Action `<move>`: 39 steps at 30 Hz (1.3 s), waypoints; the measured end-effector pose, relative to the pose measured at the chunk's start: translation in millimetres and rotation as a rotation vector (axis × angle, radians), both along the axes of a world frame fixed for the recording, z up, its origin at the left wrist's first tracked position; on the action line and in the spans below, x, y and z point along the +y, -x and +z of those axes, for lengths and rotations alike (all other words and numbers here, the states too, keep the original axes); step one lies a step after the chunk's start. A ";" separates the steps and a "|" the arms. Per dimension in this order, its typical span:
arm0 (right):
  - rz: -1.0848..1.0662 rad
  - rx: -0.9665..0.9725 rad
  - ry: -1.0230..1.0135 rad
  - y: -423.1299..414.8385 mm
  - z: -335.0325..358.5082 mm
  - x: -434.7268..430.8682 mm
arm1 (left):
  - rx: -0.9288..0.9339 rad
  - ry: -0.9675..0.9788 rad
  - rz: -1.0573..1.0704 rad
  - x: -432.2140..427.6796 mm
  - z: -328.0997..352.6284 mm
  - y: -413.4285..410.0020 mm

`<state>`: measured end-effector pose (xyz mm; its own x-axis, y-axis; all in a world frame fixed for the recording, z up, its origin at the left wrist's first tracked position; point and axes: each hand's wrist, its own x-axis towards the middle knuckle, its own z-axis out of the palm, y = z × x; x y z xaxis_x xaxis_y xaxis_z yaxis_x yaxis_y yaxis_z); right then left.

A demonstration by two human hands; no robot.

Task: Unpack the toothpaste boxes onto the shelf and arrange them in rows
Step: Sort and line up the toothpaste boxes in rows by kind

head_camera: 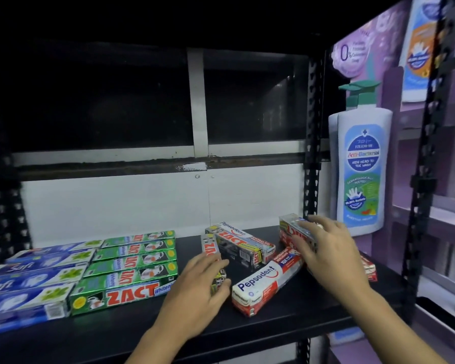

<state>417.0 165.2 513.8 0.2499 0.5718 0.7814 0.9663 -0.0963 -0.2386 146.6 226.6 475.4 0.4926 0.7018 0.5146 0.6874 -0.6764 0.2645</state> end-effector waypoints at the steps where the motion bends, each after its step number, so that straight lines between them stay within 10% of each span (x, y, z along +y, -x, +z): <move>1: 0.086 -0.006 0.005 7.2 4.2 6.6 | -0.001 -0.002 -0.001 -0.2 0.0 1.2; 16: 0.333 0.100 0.881 16.1 24.3 96.7 | -0.072 -0.082 -0.007 -0.9 -5.6 4.4; 39: 0.056 -0.060 0.347 18.3 18.2 -14.8 | -0.079 -0.030 -0.049 2.2 -4.5 4.9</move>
